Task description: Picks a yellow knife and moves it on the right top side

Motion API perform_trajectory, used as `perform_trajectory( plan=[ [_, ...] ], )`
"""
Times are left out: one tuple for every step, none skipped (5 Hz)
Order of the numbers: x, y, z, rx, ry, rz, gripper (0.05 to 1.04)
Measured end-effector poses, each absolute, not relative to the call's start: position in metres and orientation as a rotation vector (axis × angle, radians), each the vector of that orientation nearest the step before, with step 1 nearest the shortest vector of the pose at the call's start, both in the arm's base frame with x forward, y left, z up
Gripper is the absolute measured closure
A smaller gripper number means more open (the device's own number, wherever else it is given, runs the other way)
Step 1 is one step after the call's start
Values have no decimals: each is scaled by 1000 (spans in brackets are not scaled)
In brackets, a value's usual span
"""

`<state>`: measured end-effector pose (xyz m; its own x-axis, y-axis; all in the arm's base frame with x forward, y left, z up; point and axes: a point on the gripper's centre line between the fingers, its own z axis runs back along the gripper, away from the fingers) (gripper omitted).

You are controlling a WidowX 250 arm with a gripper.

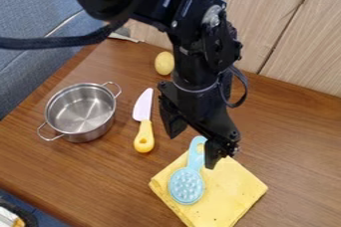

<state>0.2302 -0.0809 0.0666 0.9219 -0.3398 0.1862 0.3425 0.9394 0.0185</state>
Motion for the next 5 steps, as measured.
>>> perform_trajectory(
  plan=[
    [228, -80, 62, -12, -170, -345, 83],
    [236, -64, 60, 11, -180, -266, 83],
    [248, -38, 58, 31, -198, -111, 83],
    [260, -7, 54, 49, -219, 73, 83],
    [267, 12, 43, 73, -240, 234, 83]
  ],
)
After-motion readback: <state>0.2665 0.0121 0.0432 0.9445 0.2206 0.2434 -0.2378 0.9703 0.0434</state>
